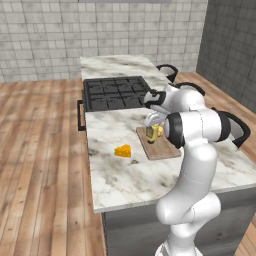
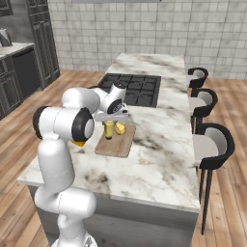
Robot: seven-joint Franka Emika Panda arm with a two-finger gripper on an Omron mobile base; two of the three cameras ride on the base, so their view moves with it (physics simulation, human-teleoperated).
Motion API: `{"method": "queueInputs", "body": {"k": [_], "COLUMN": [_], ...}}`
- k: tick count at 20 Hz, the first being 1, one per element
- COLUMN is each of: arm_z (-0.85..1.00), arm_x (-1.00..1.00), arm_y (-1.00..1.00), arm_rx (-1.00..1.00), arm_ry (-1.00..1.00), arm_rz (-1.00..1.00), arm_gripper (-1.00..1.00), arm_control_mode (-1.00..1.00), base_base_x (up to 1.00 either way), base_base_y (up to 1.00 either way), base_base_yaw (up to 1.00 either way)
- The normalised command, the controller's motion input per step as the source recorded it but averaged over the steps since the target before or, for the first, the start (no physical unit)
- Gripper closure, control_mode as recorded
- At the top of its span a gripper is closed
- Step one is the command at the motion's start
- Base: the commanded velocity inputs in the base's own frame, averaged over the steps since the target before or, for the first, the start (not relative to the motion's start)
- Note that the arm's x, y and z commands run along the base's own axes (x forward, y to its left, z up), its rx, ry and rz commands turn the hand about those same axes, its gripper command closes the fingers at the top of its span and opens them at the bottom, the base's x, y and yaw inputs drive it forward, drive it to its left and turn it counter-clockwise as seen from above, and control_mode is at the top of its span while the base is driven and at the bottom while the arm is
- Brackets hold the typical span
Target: Retrieve the reheated potato from the microwave, then place the potato, cheese, and condiment on the cutting board.
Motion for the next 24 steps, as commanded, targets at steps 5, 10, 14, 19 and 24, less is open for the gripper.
{"method": "queueInputs", "body": {"k": [5,10,14,19,24], "arm_z": [0.00,-0.03,-0.10,-0.20,-0.28], "arm_x": [0.10,0.13,0.09,0.00,-0.01], "arm_y": [0.00,0.00,-0.01,0.00,0.00], "arm_rx": [0.00,0.00,-0.02,-0.03,-0.03], "arm_ry": [-0.06,-0.03,-0.01,0.00,0.00], "arm_rz": [0.05,0.03,0.02,0.00,0.00], "arm_gripper": [1.00,1.00,1.00,1.00,-1.00], "arm_control_mode": [-1.00,-1.00,-1.00,-1.00,-1.00], "base_base_x": [0.00,0.00,0.00,0.00,0.00], "base_base_y": [0.00,0.00,0.00,0.00,0.00], "base_base_yaw": [0.00,0.00,0.00,0.00,0.00]}}
